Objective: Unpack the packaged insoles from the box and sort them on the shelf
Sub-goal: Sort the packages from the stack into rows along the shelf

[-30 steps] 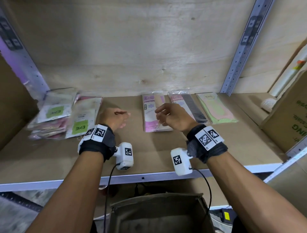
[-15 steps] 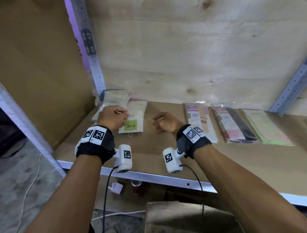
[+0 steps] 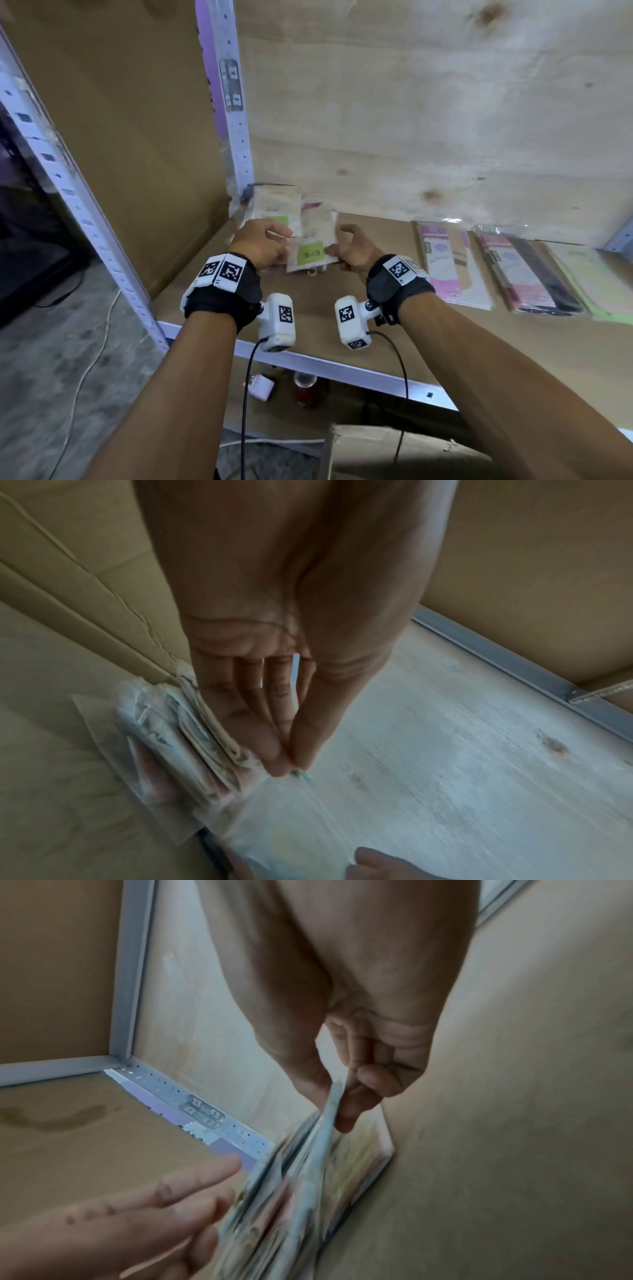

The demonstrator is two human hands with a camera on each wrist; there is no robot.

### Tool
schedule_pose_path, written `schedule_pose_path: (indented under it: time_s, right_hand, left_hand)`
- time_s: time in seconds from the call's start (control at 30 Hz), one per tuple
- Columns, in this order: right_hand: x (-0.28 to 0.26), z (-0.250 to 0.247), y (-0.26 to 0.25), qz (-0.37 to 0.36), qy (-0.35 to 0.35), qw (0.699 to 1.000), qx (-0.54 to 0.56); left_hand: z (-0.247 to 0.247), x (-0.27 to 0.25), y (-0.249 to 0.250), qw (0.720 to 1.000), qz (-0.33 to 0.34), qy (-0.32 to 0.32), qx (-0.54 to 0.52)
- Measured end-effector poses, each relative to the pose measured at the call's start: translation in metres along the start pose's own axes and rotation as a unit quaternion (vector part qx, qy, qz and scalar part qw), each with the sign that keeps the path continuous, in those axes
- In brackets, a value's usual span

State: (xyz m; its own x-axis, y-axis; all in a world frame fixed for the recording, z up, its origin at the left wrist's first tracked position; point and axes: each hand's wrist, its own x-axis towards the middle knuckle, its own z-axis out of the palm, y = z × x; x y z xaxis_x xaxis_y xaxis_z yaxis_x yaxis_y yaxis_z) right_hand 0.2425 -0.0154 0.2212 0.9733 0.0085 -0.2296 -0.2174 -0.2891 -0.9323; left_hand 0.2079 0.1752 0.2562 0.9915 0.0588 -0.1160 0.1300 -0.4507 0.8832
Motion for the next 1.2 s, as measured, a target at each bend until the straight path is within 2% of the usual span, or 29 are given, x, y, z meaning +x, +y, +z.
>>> schedule_pose_path:
  time_s: [0.07, 0.13, 0.23, 0.3, 0.5, 0.67, 0.77, 0.87, 0.97, 1.07, 1.2]
  right_hand:
    - [-0.016, -0.014, 0.002, -0.023, 0.004, 0.999, 0.049]
    - [-0.034, -0.032, 0.000, -0.040, -0.006, 0.994, 0.104]
    - [-0.060, -0.063, -0.007, -0.047, -0.026, 0.987, 0.152]
    - [-0.075, -0.085, -0.009, -0.043, -0.024, 0.981, 0.188]
    - [-0.114, -0.148, -0.003, -0.043, -0.037, 0.957, 0.286]
    - [-0.136, -0.183, 0.015, -0.048, -0.047, 0.929, 0.363]
    - [-0.143, -0.194, 0.029, -0.062, -0.051, 0.924, 0.374]
    - [-0.139, -0.197, 0.047, -0.086, -0.038, 0.947, 0.308]
    - [-0.134, -0.200, 0.061, -0.097, -0.010, 0.970, 0.224]
    - [-0.131, -0.210, 0.075, -0.091, -0.038, 0.984, 0.146]
    - [-0.131, -0.222, 0.094, -0.058, -0.077, 0.982, 0.160]
  left_hand:
    - [0.004, -0.003, 0.000, 0.999, -0.004, -0.045, -0.001]
    - [0.014, -0.008, 0.006, 0.997, 0.023, -0.074, 0.029]
    - [0.033, -0.015, 0.021, 0.982, 0.108, -0.055, 0.143]
    - [0.045, -0.021, 0.034, 0.971, 0.165, -0.048, 0.167]
    - [0.084, -0.043, 0.071, 0.943, 0.325, -0.013, 0.066]
    - [0.111, -0.060, 0.101, 0.927, 0.371, -0.018, -0.050]
    - [0.128, -0.062, 0.110, 0.929, 0.361, -0.037, -0.077]
    - [0.146, -0.057, 0.107, 0.939, 0.320, -0.055, -0.110]
    - [0.167, -0.052, 0.100, 0.955, 0.245, -0.071, -0.150]
    - [0.187, -0.047, 0.090, 0.962, 0.160, -0.096, -0.197]
    - [0.203, -0.040, 0.088, 0.965, 0.084, -0.107, -0.225]
